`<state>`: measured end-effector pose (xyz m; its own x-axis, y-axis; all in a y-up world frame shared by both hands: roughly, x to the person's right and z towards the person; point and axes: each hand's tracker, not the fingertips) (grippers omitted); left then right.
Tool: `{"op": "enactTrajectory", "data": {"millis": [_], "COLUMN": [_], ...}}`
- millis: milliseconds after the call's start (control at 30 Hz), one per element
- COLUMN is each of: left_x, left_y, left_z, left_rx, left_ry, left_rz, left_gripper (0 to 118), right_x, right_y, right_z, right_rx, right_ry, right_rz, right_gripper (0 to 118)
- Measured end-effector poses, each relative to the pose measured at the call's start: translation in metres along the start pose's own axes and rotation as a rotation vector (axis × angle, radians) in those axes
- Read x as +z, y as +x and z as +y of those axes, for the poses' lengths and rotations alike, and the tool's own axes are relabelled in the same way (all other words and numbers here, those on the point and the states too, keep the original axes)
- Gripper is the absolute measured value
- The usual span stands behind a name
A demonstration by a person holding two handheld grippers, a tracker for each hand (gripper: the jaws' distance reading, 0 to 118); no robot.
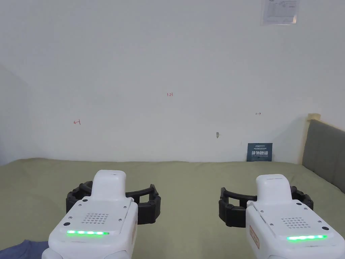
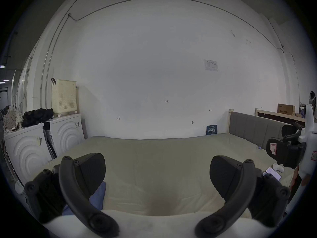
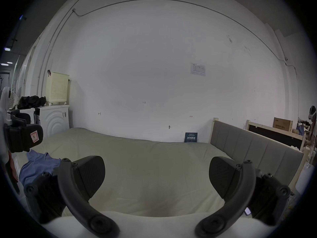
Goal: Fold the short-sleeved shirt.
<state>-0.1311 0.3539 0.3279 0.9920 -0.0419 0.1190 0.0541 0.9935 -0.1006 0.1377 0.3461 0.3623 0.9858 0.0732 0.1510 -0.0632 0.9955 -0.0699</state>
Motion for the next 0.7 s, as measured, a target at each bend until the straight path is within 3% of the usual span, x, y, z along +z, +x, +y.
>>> {"op": "enactTrajectory", "data": {"millis": [467,533,567,600,633,667,700], "left_x": [0.0011,0.0015,0.0011,0.001,0.0017,0.0006,-0.0024], "left_y": [-0.0058,-0.0058,-0.005,-0.0038,-0.0021,-0.0007,0.0002], "left_z": [-0.001,-0.0008,-0.0008,-0.0013,-0.0026,-0.0038,-0.0051], "left_rx": [0.015,0.006,-0.004,-0.014,-0.022,-0.027,-0.017], "left_ry": [-0.018,-0.024,-0.03,-0.034,-0.026,-0.014,-0.017], "left_rz": [0.014,0.03,0.022,0.019,0.014,0.02,0.033], "left_gripper": [118,118,114,85,35,1,0], "right_x": [0.001,0.0019,0.0033,0.0038,0.0033,0.0012,0.0013], "right_y": [-0.0025,-0.0032,-0.0031,-0.0034,-0.004,-0.005,-0.0053], "right_z": [-0.0011,-0.0009,-0.001,-0.0009,-0.0008,-0.0019,-0.0022], "right_rx": [0.01,0.011,0.006,0.005,0.009,0.016,0.012], "right_ry": [-0.008,-0.015,-0.014,-0.013,-0.014,-0.016,-0.001], "right_rz": [-0.008,-0.016,-0.011,-0.009,-0.013,-0.044,-0.055], "right_gripper": [117,104,80,28,0,0,0]}}
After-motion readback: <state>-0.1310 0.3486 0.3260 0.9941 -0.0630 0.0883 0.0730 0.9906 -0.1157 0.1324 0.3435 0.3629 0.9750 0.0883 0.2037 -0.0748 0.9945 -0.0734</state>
